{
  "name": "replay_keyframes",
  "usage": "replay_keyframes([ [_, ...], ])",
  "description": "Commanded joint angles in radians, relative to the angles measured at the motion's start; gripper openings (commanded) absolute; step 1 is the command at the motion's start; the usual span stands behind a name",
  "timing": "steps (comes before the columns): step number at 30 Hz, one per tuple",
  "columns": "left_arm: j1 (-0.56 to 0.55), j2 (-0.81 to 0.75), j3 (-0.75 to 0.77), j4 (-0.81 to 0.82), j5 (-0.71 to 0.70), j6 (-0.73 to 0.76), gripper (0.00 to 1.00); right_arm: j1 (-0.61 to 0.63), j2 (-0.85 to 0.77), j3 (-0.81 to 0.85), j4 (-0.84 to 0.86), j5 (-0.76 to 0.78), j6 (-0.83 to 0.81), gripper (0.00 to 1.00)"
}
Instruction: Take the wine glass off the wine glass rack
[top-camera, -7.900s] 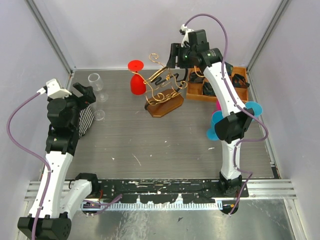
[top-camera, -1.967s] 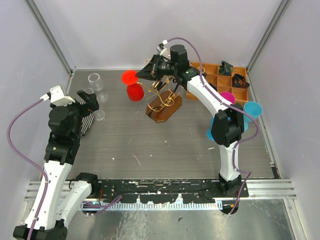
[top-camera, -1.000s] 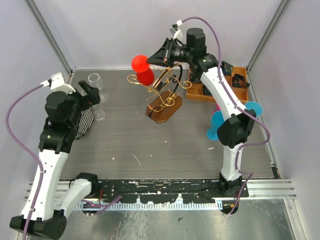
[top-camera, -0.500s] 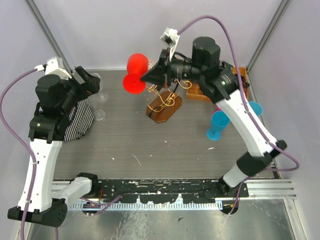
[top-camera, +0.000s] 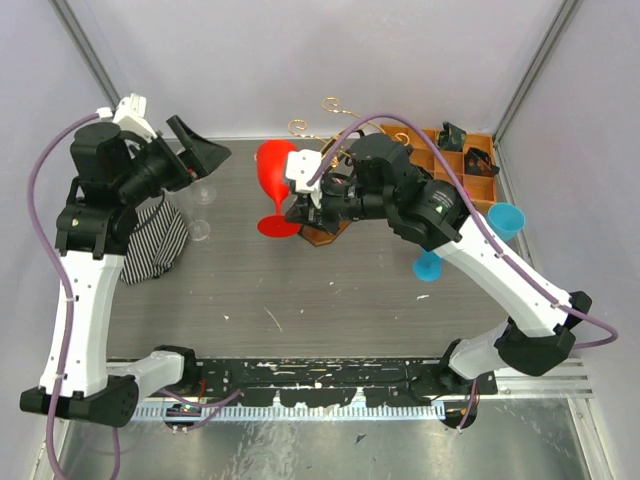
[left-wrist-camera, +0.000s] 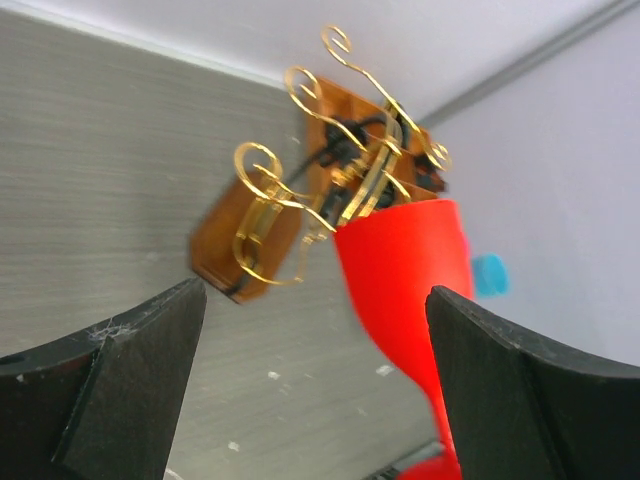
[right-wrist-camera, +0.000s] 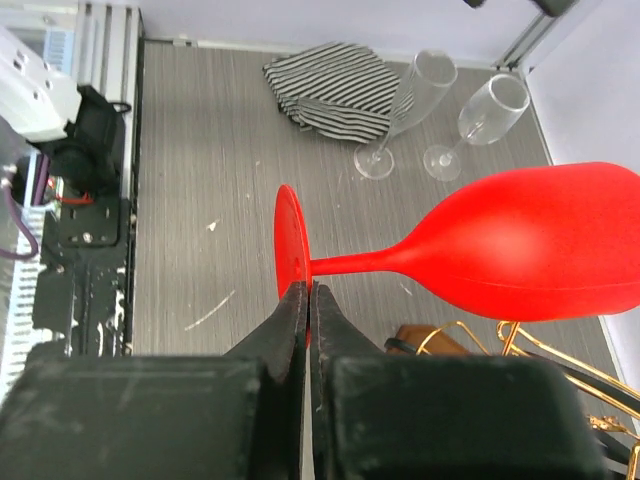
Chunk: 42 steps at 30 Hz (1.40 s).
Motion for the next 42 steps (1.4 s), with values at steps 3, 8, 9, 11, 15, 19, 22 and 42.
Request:
replay_keyframes([
  [3, 0.002, 0.069, 0.008, 0.013, 0.284, -0.258, 0.98, 0.041, -0.003, 0.042, -0.018, 0.047, -0.106, 0.01],
  [8, -0.003, 0.082, -0.022, 0.006, 0.329, -0.301, 0.98, 0.082, 0.029, 0.071, -0.03, 0.042, -0.111, 0.01],
  [9, -0.003, 0.084, -0.026, 0.001, 0.331, -0.3, 0.98, 0.092, 0.037, 0.078, -0.029, 0.042, -0.111, 0.01],
  [11, -0.003, 0.087, -0.035, 0.012, 0.354, -0.313, 0.98, 0.112, 0.054, 0.091, -0.029, 0.047, -0.114, 0.01],
  [15, -0.013, 0.122, -0.014, -0.044, 0.394, -0.307, 0.98, 0.148, 0.086, 0.125, -0.031, 0.07, -0.127, 0.01],
  [19, -0.027, 0.171, 0.002, -0.101, 0.429, -0.286, 0.98, 0.179, 0.109, 0.155, -0.025, 0.081, -0.135, 0.01],
  [22, -0.041, 0.193, 0.002, -0.132, 0.451, -0.263, 0.98, 0.197, 0.116, 0.159, -0.026, 0.091, -0.146, 0.01],
  [42, -0.046, 0.21, -0.032, -0.185, 0.492, -0.193, 0.84, 0.223, 0.081, 0.115, -0.106, 0.161, -0.197, 0.01],
])
